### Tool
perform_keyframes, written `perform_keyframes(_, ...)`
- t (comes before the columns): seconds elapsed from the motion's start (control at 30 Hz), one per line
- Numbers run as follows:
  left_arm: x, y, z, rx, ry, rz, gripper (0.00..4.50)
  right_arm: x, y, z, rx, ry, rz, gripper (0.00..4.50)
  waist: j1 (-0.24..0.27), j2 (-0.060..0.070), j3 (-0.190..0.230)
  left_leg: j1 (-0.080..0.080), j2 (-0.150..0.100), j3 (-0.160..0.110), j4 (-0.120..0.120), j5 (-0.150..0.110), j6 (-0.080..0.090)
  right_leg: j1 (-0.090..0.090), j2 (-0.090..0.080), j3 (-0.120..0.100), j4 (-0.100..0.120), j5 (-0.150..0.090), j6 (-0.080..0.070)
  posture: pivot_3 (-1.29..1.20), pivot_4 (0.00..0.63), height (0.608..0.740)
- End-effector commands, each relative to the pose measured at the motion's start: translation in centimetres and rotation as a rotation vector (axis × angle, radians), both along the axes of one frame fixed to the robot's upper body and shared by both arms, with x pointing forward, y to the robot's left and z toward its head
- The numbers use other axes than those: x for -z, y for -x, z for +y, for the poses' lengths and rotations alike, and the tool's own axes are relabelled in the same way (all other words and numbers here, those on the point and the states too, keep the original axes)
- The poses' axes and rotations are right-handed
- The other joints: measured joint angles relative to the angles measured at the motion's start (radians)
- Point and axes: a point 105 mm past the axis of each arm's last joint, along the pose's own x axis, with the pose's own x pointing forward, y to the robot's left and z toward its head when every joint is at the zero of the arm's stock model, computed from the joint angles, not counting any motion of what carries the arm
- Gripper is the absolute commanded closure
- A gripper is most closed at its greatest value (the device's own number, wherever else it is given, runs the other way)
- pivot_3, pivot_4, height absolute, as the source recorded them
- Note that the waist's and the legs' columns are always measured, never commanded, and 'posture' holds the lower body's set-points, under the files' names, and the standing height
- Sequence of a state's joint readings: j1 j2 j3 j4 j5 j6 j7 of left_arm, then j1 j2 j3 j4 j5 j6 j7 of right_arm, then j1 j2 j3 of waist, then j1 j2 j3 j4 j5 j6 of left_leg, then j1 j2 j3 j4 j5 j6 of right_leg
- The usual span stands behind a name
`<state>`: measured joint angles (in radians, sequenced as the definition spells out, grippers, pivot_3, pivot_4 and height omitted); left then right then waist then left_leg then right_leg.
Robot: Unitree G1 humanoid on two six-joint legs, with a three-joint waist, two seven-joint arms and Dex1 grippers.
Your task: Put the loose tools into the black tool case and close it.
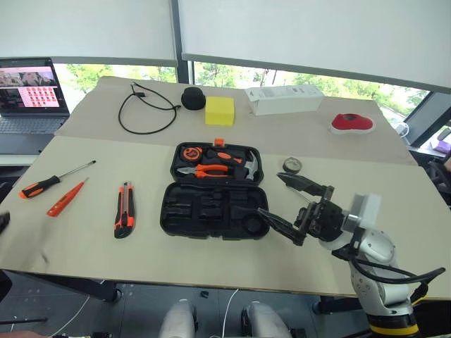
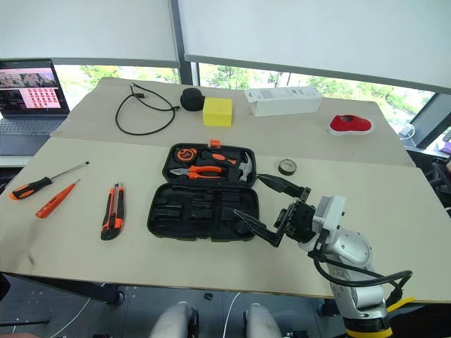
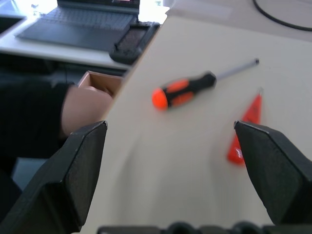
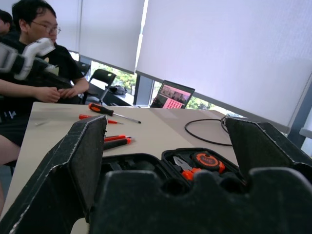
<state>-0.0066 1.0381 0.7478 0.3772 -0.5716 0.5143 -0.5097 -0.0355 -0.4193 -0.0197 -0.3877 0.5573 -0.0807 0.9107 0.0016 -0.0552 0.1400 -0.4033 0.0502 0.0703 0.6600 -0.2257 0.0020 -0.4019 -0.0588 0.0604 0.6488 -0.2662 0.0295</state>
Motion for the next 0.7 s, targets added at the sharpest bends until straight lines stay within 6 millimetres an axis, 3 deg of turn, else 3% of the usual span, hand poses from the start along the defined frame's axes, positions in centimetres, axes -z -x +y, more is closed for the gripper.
perform_keyframes(0.03, 1.5, -3.1, 1.6, -0.031, -0.059, 0.132, 0.01, -0.8, -0.4, -0.2, 0.033, 0.002, -0.044, 0.02, 0.001, 0.0, 0.0, 0.0, -0.001, 0.0, 0.0, 0.0, 0.0, 0.0, 0.0, 0.0, 0.0, 0.0, 0.0, 0.0, 0.15, 0.74)
perform_keyframes(0.1, 1.7, -4.1, 1.8, -0.027, -0.072, 0.157, 0.01, -0.9, -0.6, -0.3, 0.042, 0.003, -0.046, 0.02, -0.004, -0.002, -0.002, -0.002, -0.001, 0.001, 0.0, 0.0, 0.0, 0.0, 0.0, 0.0, 0.001, 0.0, 0.001, 0.0, 0.15, 0.74)
perform_keyframes(0.23, 2.9, -6.9, 0.7, 0.011, -0.086, 0.219, 0.01, -1.0, -0.7, -0.8, 0.086, 0.009, -0.053, 0.02, -0.015, -0.005, -0.003, -0.009, 0.0, 0.001, 0.0, 0.0, -0.001, -0.005, 0.002, 0.0, 0.0, 0.001, 0.001, 0.0, 0.15, 0.74)
perform_keyframes(0.37, 3.7, -8.4, -0.5, 0.04, -0.077, 0.252, 0.01, -0.9, -0.4, -1.6, 0.135, 0.018, -0.054, 0.02, -0.014, -0.005, -0.003, -0.011, 0.0, 0.001, 0.0, 0.0, -0.001, -0.006, 0.002, -0.001, 0.0, 0.0, 0.001, 0.0, 0.15, 0.74)
perform_keyframes(0.57, 6.3, -8.9, -2.3, 0.105, 0.013, 0.348, 0.01, -0.8, 0.1, -3.2, 0.195, 0.052, -0.056, 0.02, -0.013, -0.004, -0.003, -0.011, 0.0, 0.001, 0.001, 0.0, -0.001, -0.005, 0.001, -0.001, 0.001, 0.0, 0.001, 0.0, 0.15, 0.74)
perform_keyframes(0.7, 6.6, -9.2, -2.9, 0.121, 0.059, 0.344, 1.11, -0.9, 0.5, -3.9, 0.22, 0.069, -0.059, 0.0, -0.006, 0.001, -0.002, -0.008, -0.001, 0.0, 0.001, 0.0, -0.001, -0.002, 0.001, -0.001, 0.001, 0.0, 0.002, 0.0, 0.15, 0.74)
